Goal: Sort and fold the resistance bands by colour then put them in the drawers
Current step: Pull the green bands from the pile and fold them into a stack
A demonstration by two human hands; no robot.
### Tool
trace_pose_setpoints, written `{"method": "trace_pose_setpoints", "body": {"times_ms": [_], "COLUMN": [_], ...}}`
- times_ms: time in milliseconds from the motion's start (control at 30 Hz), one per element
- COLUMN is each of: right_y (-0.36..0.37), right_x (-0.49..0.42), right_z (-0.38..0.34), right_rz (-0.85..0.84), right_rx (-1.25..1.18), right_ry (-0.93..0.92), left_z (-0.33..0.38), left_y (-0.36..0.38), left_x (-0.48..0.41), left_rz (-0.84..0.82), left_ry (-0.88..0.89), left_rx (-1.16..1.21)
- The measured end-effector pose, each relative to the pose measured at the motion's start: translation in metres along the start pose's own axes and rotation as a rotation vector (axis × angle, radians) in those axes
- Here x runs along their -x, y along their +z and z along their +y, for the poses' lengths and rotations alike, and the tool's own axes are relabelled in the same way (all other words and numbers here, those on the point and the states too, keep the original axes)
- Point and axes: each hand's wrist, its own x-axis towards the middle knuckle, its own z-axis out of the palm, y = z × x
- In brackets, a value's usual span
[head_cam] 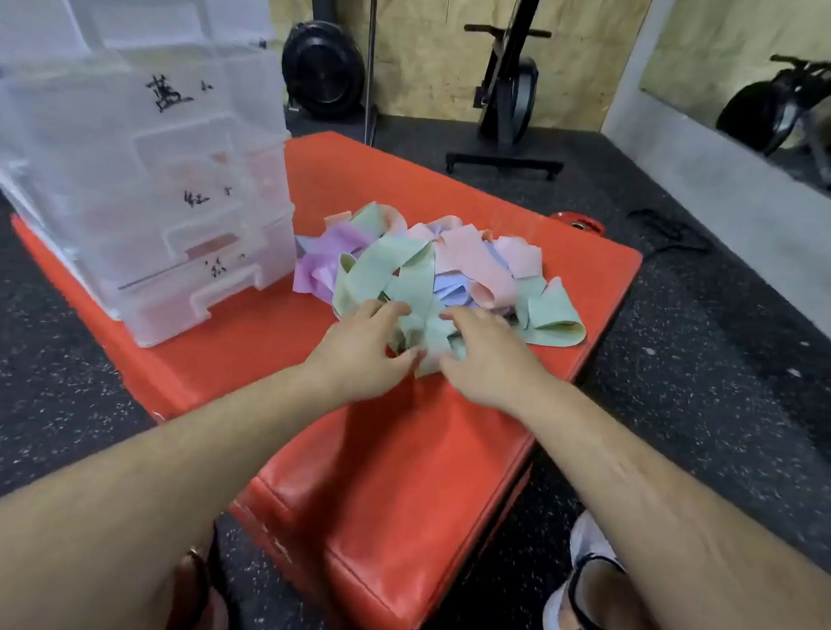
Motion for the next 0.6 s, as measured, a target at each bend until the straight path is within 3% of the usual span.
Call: {"method": "trace_pose_setpoints", "body": {"times_ms": [467, 600], "right_y": [0.009, 0.005], "right_x": [-0.028, -0.028], "right_z": [-0.003, 0.000], "right_rz": [-0.112, -0.015], "right_rx": [-0.046, -0.087], "right_ry": [0.019, 0.044], "left_z": [-0.012, -0.008], "left_y": [-0.007, -0.015], "left_x": [-0.023, -0.017], "left_rz": [-0.099, -0.149], "left_ry": [0.069, 0.098], "left_rx": [0.104, 0.122]}}
